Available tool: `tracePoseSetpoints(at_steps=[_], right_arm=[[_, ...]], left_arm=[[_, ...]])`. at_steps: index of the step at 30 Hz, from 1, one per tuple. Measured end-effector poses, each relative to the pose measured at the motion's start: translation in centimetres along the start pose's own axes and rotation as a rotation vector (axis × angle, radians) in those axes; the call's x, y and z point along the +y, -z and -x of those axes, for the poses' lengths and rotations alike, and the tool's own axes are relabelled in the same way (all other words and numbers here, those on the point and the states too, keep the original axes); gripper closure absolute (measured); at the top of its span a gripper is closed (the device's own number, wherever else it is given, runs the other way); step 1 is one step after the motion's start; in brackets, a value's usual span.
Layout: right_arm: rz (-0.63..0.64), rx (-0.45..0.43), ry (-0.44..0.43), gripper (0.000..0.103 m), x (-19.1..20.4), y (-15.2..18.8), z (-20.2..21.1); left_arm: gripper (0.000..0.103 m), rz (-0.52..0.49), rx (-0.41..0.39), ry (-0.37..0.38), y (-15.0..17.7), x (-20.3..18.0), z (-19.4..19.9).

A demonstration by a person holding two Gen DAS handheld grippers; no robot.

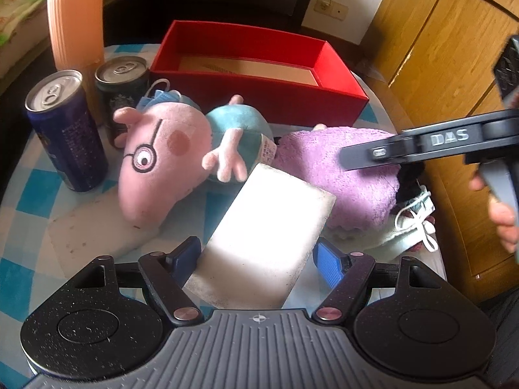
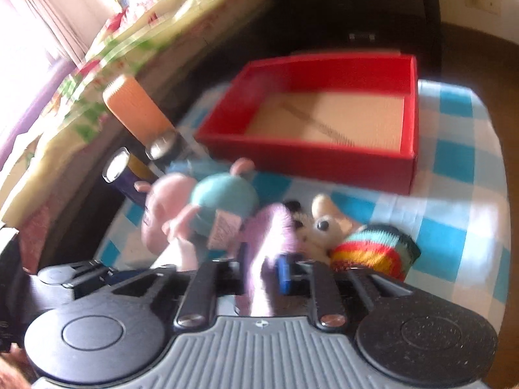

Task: Organize soft objects
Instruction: 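Grasp the pink towel with the right gripper while the left gripper holds the sponge, then lift the sponge with the left gripper while the right gripper lifts the towel toward the box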

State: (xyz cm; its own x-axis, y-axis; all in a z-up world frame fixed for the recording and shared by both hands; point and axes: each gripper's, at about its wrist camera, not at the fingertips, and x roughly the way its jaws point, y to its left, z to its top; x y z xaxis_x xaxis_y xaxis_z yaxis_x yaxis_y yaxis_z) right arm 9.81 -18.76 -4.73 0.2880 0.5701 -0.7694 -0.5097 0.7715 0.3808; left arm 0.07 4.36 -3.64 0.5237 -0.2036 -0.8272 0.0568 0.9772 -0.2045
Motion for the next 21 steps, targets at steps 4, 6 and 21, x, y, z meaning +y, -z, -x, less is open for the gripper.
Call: tracePoseSetpoints(at_steps=[4, 6, 21], right_arm=[[0.089, 0.007, 0.015, 0.065, 1.8, 0.0, -2.3], [0.137, -0.027, 0.059, 0.064, 2.8, 0.0, -3.4], [-0.157, -0.093, -0.229, 0.103, 0.1, -0.4, 1.8]], left_arm=[[0.029, -0.001, 0.01, -0.002, 0.2, 0.2, -0.1], [0.029, 0.004, 0.009, -0.005, 0.2, 0.5, 0.0], [0.029, 0.061, -0.08, 0.03, -0.3, 0.5, 1.7]])
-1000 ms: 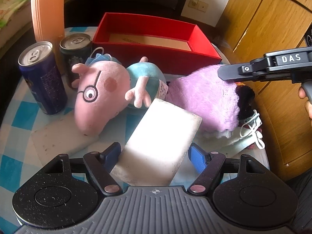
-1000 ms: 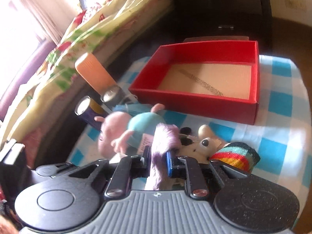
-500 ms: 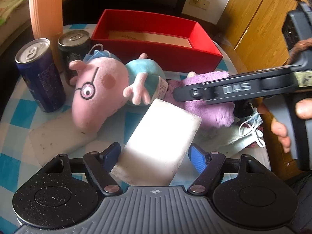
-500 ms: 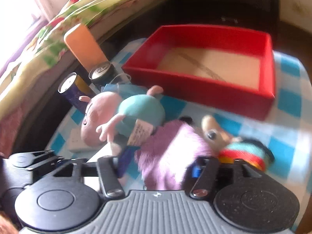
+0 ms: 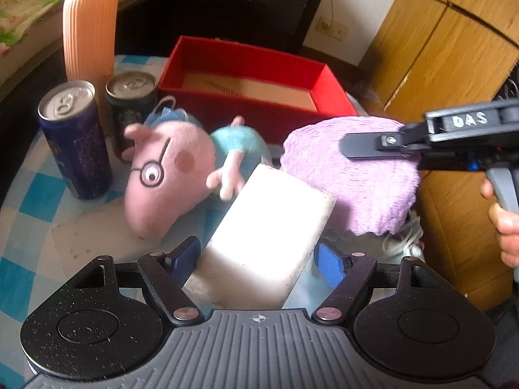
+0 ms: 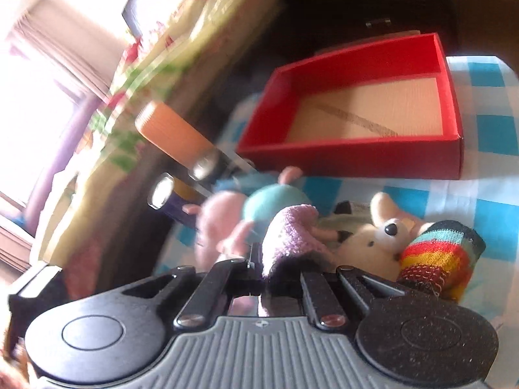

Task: Organize soft objects
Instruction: 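Lift the sponge with the left gripper while the right gripper lifts the towel toward the box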

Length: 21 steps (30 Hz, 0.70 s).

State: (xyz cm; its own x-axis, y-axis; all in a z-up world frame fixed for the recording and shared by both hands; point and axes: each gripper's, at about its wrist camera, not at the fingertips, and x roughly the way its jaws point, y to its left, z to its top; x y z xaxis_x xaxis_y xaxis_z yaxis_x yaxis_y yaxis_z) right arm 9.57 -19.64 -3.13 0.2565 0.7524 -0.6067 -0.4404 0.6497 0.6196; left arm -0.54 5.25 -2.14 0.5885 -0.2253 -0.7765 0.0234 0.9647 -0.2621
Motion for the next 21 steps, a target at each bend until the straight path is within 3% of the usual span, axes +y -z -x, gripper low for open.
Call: tracePoseSetpoints(at_steps=[21], right_arm=[[0.015, -0.248, -0.103, 0.103, 2.2, 1.4, 8.8]], left_arm=[[0.029, 0.088, -0.271, 0.03, -4.3, -2.8, 3.7]])
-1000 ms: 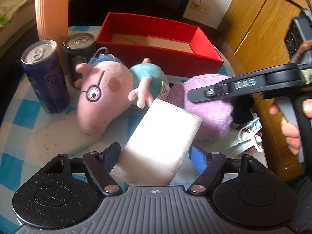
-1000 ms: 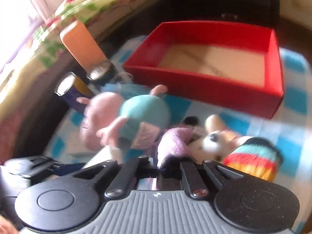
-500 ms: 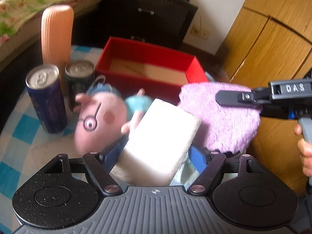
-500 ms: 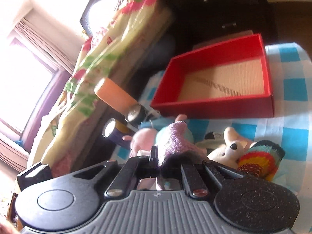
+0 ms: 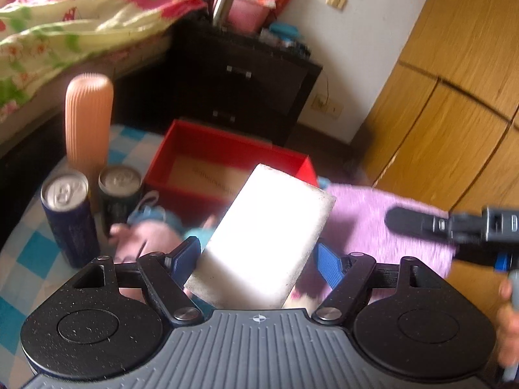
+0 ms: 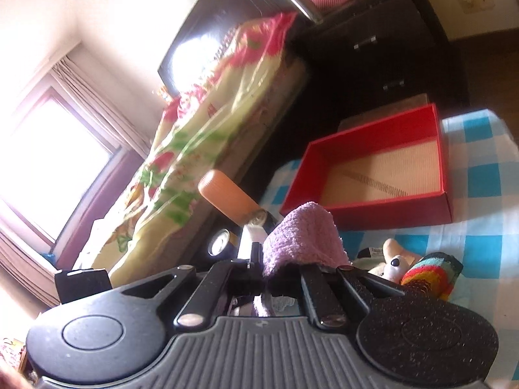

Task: Organize soft objects
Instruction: 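Lift the sponge with the left gripper while the right gripper lifts the towel toward the box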

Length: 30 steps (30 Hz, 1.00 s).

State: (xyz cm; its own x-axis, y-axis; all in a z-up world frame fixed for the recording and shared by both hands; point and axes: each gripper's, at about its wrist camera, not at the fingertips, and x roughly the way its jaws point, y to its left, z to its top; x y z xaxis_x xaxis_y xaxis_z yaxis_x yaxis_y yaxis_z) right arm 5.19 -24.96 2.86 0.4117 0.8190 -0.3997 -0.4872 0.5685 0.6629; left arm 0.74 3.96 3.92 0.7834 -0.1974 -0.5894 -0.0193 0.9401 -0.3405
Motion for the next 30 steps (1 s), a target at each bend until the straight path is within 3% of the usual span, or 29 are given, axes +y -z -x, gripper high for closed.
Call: tracePoseSetpoints(at_steps=[10, 22, 30], right_arm=[[0.033, -0.157, -0.042, 0.103, 2.5, -1.8, 2.1], [0.058, -0.316, -0.05, 0.103, 3.6, -5.4, 2.4], [0.085, -0.358, -0.018, 0.103, 3.2, -7.4, 0.4]], left_arm=[[0.029, 0.077, -0.133, 0.017, -4.2, -0.6, 0.7], [0.028, 0.066, -0.245, 0.029, -8.1, -2.0, 0.0], [0.028, 0.067, -0.244, 0.024, -10.0, -2.1, -2.6]])
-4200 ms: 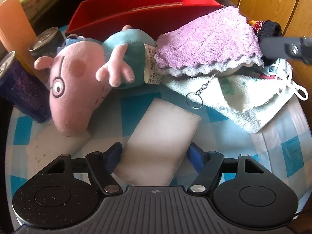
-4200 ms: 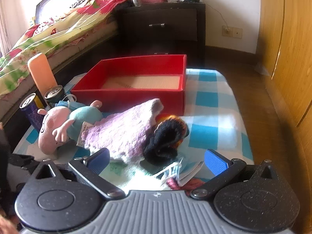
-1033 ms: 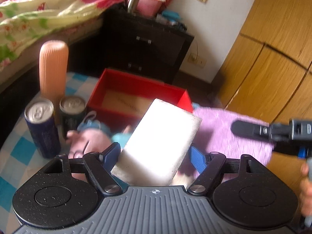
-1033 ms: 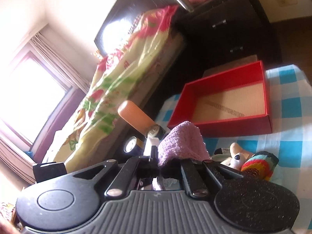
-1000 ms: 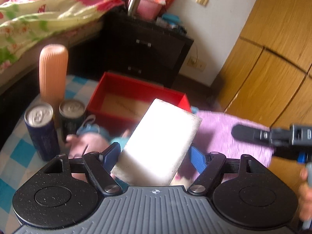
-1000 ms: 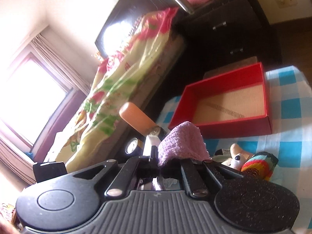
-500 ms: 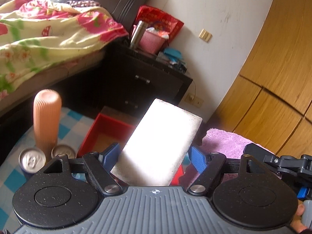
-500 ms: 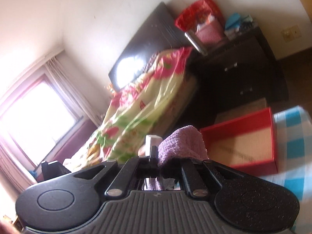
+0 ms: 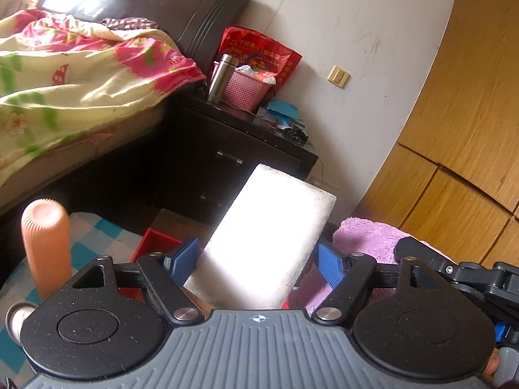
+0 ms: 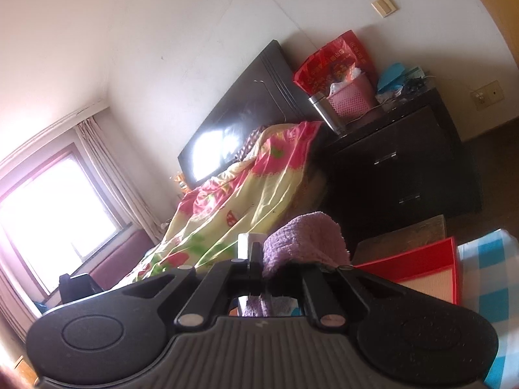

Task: Organize soft objects
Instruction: 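Lift the sponge with the left gripper while the right gripper lifts the towel toward the box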

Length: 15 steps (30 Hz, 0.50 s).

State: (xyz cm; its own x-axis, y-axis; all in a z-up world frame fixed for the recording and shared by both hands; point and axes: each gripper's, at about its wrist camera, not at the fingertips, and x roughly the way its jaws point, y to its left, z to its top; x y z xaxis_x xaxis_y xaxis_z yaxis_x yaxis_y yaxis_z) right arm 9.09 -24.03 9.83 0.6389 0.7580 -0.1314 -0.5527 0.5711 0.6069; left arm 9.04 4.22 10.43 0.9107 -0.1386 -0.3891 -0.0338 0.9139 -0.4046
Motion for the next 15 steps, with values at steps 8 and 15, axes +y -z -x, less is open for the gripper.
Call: tracePoseSetpoints(at_steps=[8, 15], right_arm=[[0.025, -0.021, 0.041, 0.103, -1.0, -0.7, -1.9], [0.039, -0.019, 0.081, 0.103, -1.9, -0.7, -3.5]], left_arm=[[0.028, 0.027, -0.017, -0.01, -1.2, 0.4, -1.4], [0.028, 0.012, 0.008, -0.047, -1.2, 0.7, -3.6]])
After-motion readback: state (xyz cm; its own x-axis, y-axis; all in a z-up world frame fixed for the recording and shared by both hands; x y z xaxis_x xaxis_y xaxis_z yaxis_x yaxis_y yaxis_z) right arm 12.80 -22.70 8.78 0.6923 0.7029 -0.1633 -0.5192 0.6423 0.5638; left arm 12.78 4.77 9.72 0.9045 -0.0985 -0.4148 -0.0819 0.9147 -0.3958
